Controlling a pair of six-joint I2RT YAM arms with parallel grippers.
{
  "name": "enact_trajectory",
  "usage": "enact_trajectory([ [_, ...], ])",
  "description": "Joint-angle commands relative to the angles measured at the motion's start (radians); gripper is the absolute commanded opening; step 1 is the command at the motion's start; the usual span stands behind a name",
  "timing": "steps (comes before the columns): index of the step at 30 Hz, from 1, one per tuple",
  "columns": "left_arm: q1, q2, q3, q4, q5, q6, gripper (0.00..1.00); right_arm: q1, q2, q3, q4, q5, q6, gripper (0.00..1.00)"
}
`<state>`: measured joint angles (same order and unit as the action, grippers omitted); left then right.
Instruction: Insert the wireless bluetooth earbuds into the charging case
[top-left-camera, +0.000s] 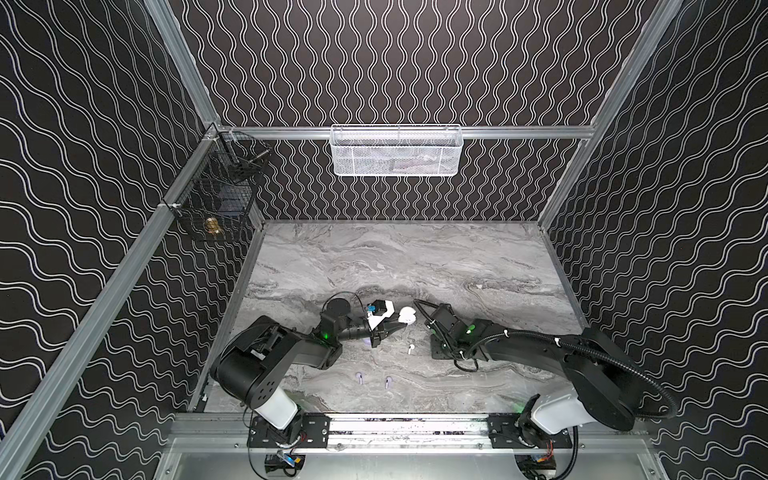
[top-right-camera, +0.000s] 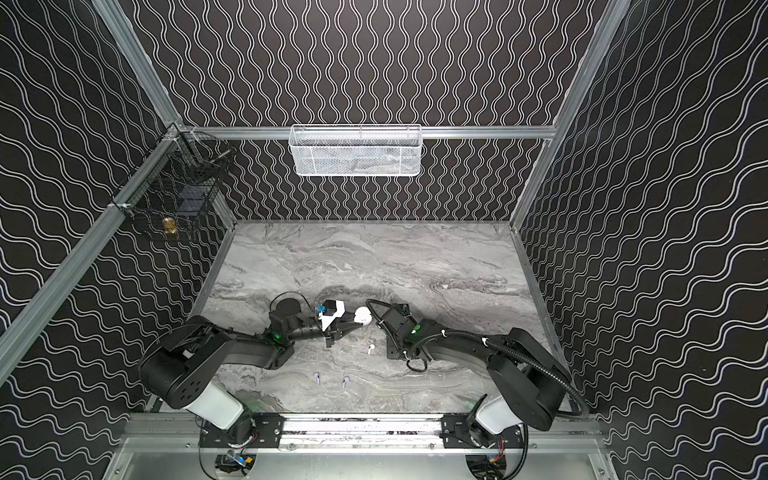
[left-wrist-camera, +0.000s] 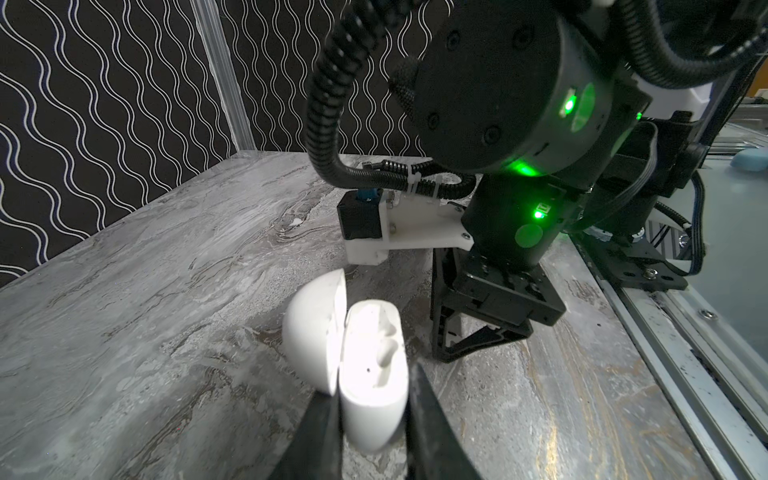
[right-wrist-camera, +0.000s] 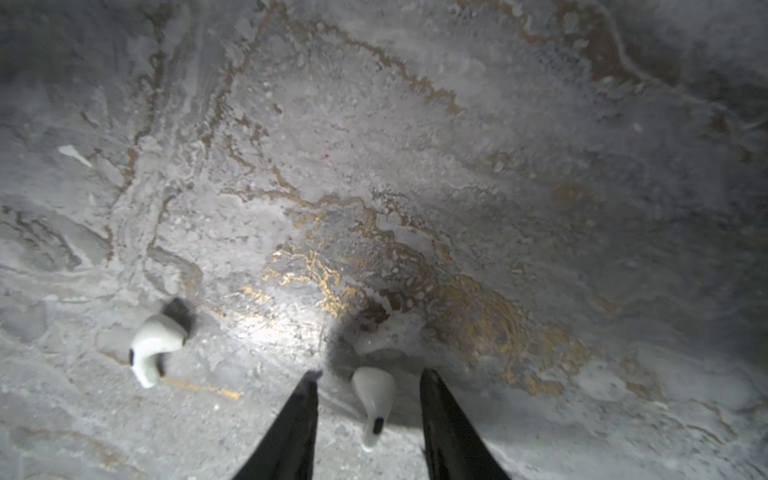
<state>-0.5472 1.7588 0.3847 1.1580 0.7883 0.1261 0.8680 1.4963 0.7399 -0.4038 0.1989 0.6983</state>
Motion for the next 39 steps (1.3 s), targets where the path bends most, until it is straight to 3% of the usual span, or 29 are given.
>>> enact_trajectory([
  [1, 0.003, 0.003, 0.002, 0.034, -0.010, -0.015, 0.14, 0.000, 0.004, -0.001, 0.022, 0.004, 0.010, 0.42],
  [39, 0.003, 0.004, 0.003, 0.034, -0.014, -0.017, 0.14, 0.005, 0.009, -0.002, 0.002, 0.019, 0.013, 0.29],
])
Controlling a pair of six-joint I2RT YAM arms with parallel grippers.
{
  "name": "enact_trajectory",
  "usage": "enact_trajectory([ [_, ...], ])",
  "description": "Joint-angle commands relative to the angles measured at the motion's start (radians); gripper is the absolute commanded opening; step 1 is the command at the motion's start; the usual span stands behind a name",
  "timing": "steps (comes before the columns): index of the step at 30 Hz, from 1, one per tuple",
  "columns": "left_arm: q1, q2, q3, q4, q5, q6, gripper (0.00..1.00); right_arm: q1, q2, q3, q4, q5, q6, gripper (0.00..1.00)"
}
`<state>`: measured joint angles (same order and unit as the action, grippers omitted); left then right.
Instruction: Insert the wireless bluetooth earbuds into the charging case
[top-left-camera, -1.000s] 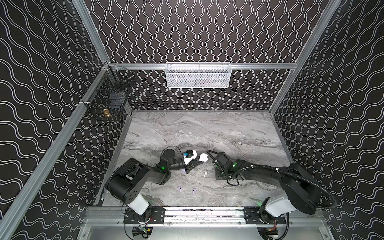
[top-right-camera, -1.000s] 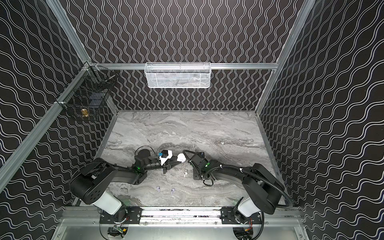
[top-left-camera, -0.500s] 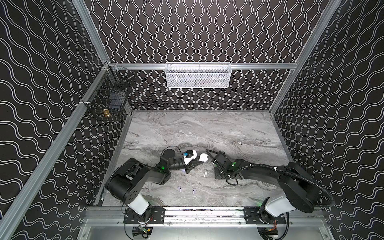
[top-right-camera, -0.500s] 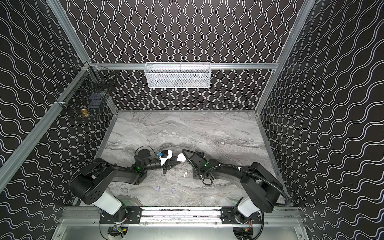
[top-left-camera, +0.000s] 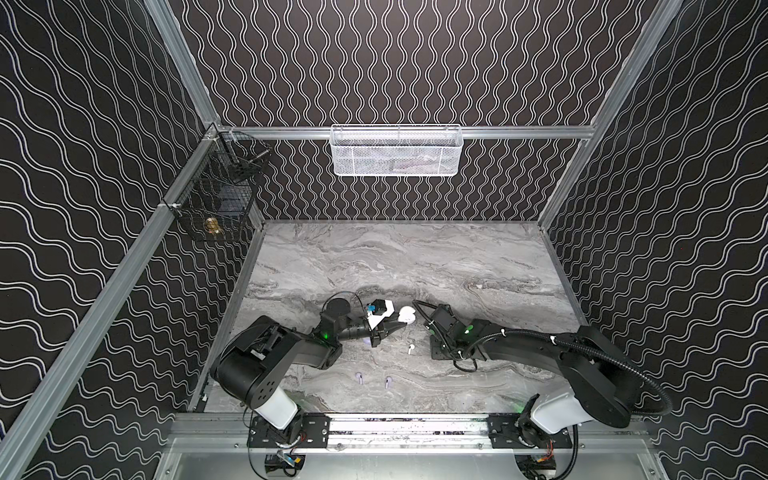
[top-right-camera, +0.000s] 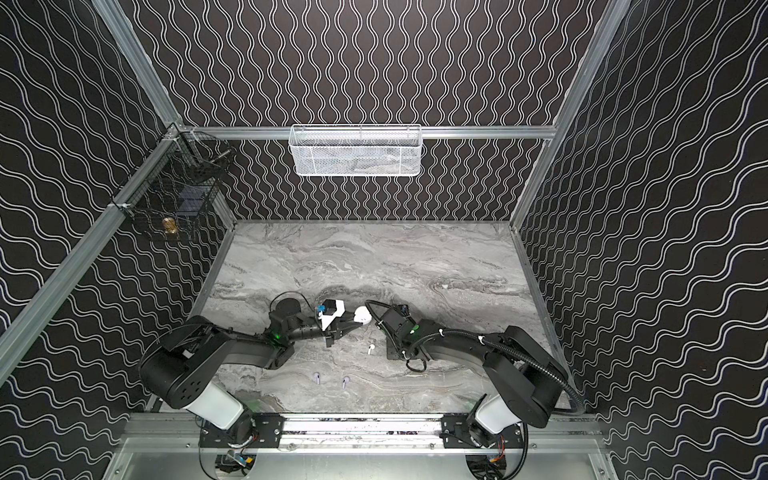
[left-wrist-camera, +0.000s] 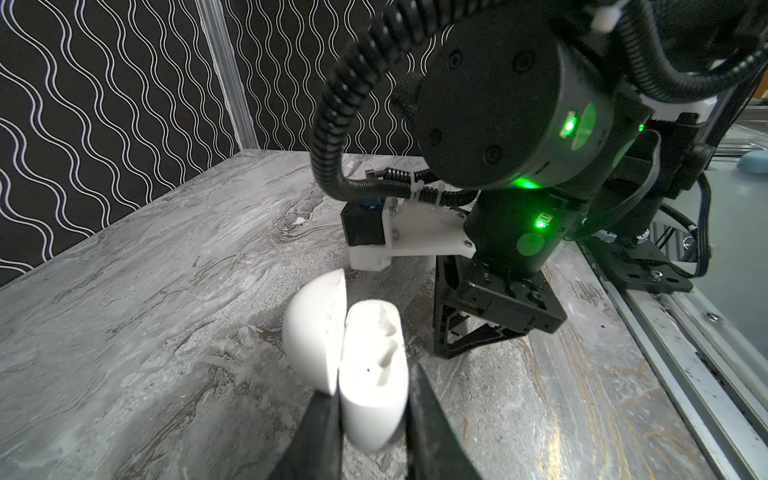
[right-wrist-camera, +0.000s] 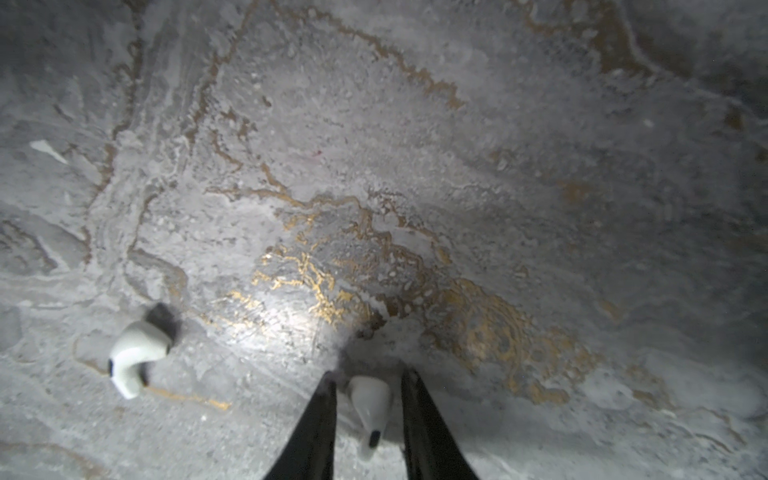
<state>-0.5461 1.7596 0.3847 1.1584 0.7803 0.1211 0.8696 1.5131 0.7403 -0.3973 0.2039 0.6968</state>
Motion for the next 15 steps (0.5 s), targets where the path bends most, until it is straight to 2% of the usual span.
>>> enact_trajectory([
  [1, 0.002, 0.004, 0.002, 0.034, -0.006, -0.012, 0.14, 0.003, -0.006, -0.001, -0.003, 0.014, 0.013, 0.29],
  [15, 0.002, 0.006, 0.004, 0.033, -0.009, -0.012, 0.14, 0.014, 0.033, 0.022, -0.015, 0.018, 0.001, 0.28],
])
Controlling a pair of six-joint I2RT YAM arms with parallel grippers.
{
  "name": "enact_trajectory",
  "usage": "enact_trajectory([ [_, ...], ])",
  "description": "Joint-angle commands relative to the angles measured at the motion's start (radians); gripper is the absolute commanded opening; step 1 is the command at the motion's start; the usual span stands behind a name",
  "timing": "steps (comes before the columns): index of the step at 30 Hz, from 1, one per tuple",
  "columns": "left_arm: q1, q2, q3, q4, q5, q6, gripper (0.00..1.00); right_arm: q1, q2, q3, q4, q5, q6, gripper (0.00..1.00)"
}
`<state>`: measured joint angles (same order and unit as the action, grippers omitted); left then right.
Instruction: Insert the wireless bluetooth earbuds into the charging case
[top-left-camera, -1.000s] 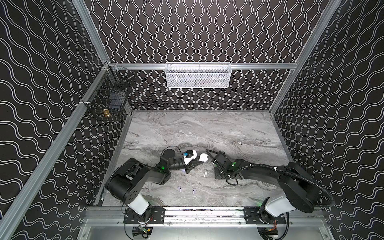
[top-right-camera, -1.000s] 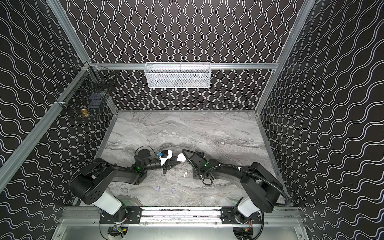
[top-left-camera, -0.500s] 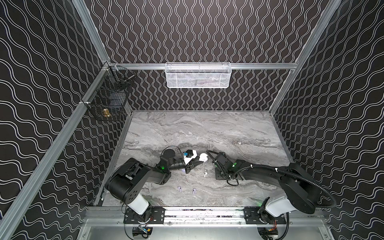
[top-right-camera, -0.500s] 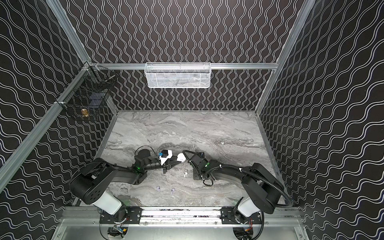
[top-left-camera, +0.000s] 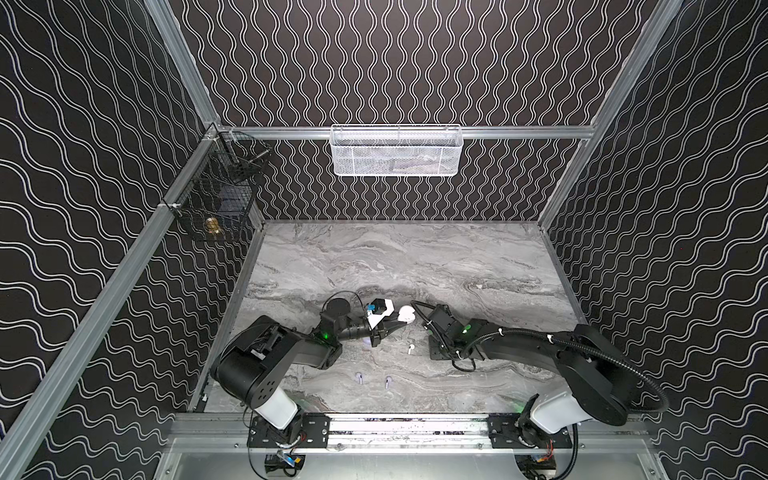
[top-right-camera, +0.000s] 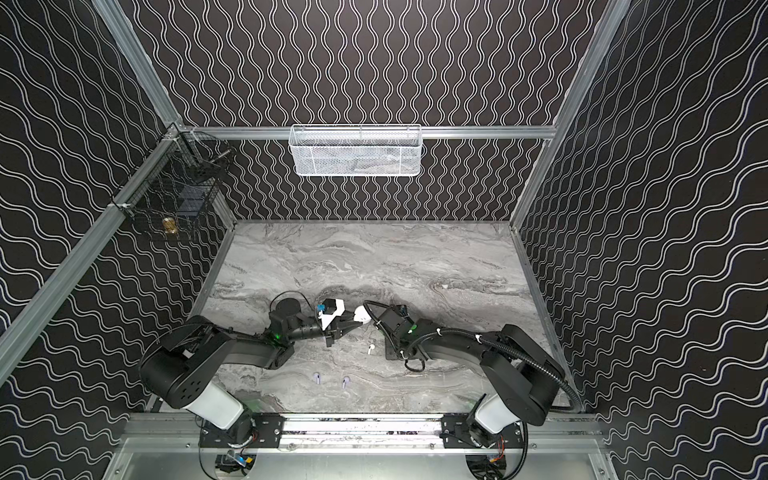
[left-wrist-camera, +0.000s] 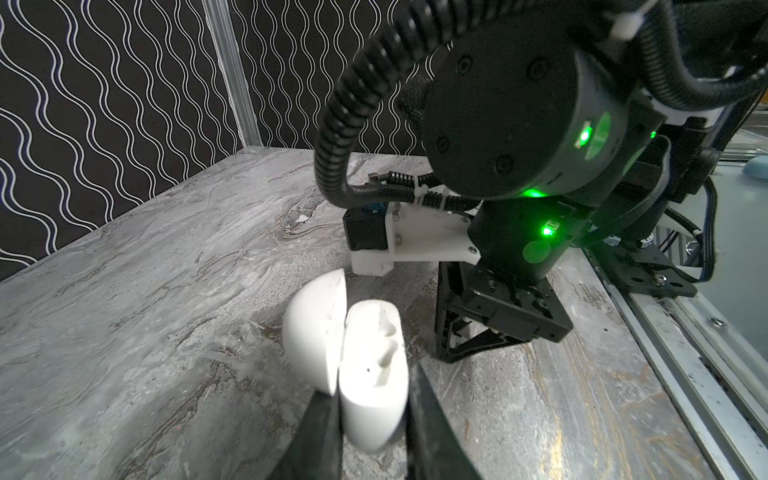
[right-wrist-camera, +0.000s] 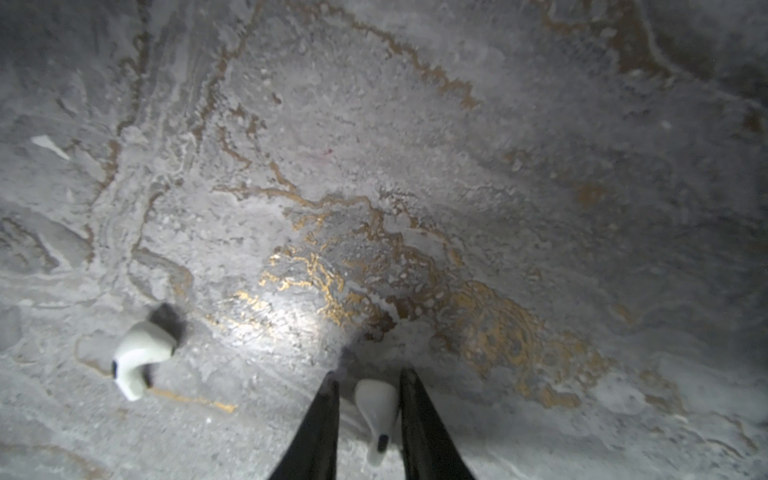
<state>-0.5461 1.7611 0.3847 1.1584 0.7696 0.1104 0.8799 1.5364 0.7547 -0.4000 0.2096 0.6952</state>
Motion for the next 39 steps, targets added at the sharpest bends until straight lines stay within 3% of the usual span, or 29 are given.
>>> enact_trajectory([
  [1, 0.001, 0.002, 0.003, 0.034, 0.003, -0.001, 0.14, 0.005, 0.013, 0.009, -0.014, 0.014, 0.003, 0.28],
  [8, 0.002, 0.003, 0.004, 0.034, 0.004, -0.001, 0.14, 0.007, 0.020, 0.015, -0.028, 0.028, 0.000, 0.24],
  [19, 0.002, 0.006, 0.006, 0.033, 0.001, -0.003, 0.14, 0.011, -0.012, -0.003, -0.028, 0.016, -0.005, 0.30],
  [39, 0.002, 0.005, 0.003, 0.033, 0.000, -0.003, 0.15, 0.019, 0.000, 0.002, -0.039, 0.012, -0.020, 0.27],
])
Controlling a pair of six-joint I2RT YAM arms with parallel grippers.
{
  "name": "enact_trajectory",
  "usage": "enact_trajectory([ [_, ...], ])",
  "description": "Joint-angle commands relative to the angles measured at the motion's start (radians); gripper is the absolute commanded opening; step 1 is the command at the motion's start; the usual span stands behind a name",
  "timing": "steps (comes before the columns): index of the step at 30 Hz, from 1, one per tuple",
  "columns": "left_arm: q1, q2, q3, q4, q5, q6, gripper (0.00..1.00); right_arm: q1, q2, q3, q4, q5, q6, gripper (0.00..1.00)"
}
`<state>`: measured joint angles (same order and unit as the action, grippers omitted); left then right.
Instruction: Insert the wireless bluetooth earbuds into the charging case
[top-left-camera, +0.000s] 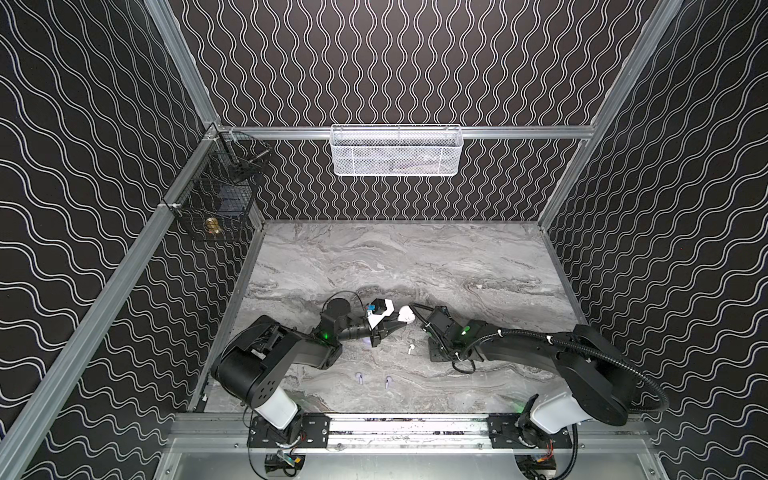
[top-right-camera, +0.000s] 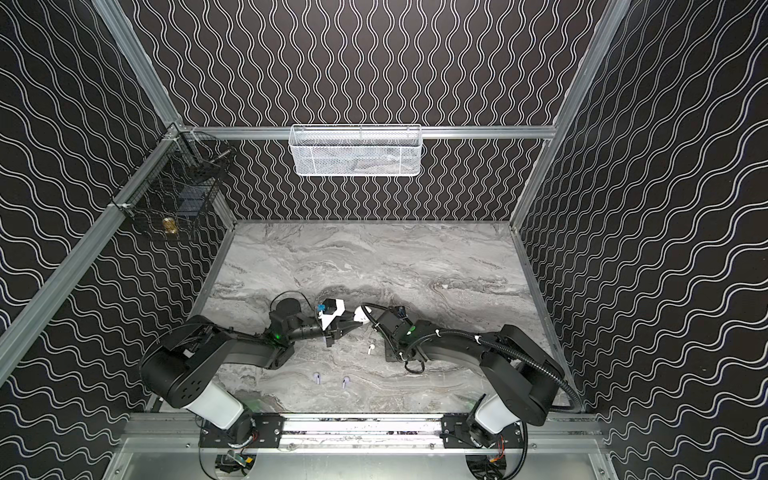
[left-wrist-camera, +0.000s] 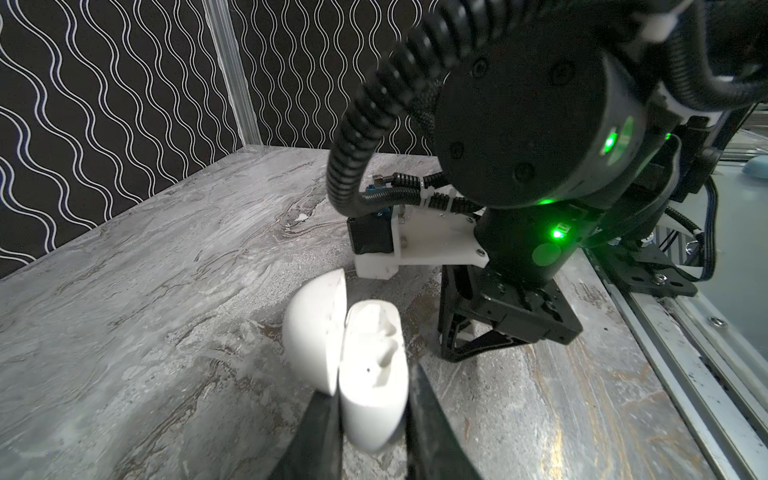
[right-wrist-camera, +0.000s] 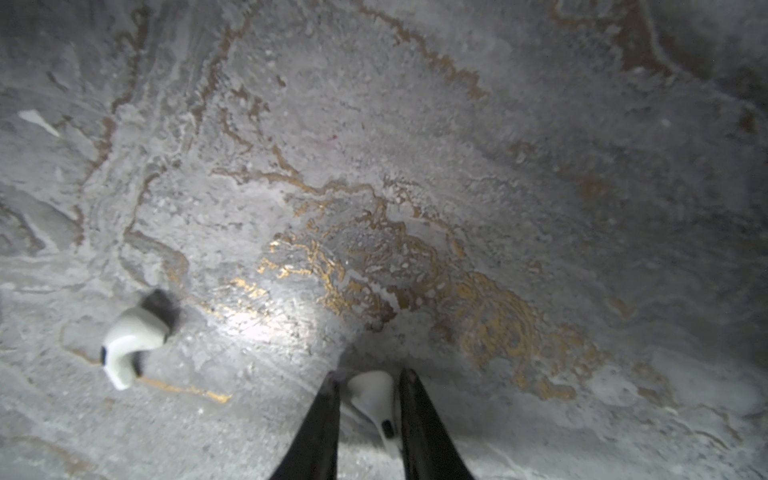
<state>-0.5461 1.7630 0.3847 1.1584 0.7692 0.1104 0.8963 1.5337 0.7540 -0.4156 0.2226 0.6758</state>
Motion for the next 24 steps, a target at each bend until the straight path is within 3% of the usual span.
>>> enact_trajectory([
  [1, 0.002, 0.003, 0.005, 0.033, 0.002, -0.003, 0.15, 0.003, 0.003, 0.001, -0.020, 0.000, -0.002, 0.27],
  [24, 0.003, 0.004, 0.005, 0.034, 0.001, -0.003, 0.16, 0.020, 0.031, 0.028, -0.060, 0.023, -0.031, 0.30],
])
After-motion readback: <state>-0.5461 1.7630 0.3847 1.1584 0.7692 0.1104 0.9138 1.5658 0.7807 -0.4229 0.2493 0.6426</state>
